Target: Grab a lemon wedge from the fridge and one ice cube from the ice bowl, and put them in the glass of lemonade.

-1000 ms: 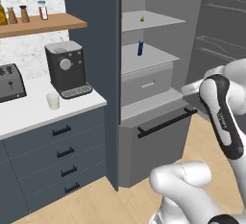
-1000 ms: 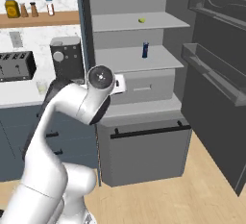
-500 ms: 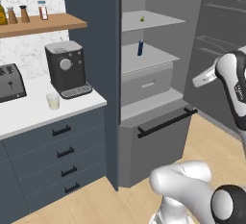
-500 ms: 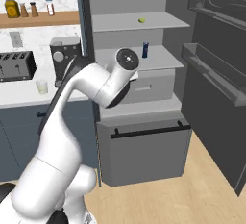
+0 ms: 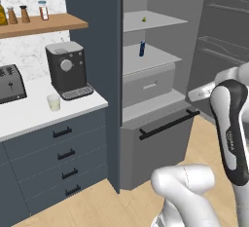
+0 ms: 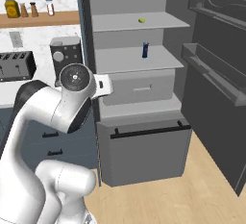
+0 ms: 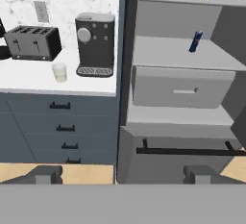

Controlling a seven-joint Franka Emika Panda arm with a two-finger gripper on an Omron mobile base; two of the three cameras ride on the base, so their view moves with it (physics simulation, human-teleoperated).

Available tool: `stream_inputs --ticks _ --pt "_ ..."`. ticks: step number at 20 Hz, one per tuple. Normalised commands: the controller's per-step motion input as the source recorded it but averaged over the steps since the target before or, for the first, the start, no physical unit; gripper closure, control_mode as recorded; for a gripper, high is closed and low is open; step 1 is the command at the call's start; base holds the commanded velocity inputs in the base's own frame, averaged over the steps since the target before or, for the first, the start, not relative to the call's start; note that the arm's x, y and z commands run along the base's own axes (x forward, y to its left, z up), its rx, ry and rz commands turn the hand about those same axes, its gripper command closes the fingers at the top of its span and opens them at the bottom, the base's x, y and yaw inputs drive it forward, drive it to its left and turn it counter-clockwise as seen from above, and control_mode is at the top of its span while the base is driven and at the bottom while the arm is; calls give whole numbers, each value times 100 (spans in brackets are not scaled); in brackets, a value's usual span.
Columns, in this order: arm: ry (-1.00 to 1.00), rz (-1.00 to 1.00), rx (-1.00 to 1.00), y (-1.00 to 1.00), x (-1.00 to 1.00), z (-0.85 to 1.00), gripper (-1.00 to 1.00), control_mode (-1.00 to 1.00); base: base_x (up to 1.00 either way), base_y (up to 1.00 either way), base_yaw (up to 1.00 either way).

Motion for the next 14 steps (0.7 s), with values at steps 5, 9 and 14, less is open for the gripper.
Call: stream_inputs --ticks 5,9,14 --pt "0 0 0 0 0 0 -100 -100 0 0 0" --pt "13 2 0 0 32 14 -100 -100 0 0 0" --pt "0 0 0 0 0 0 -100 100 97 -23 30"
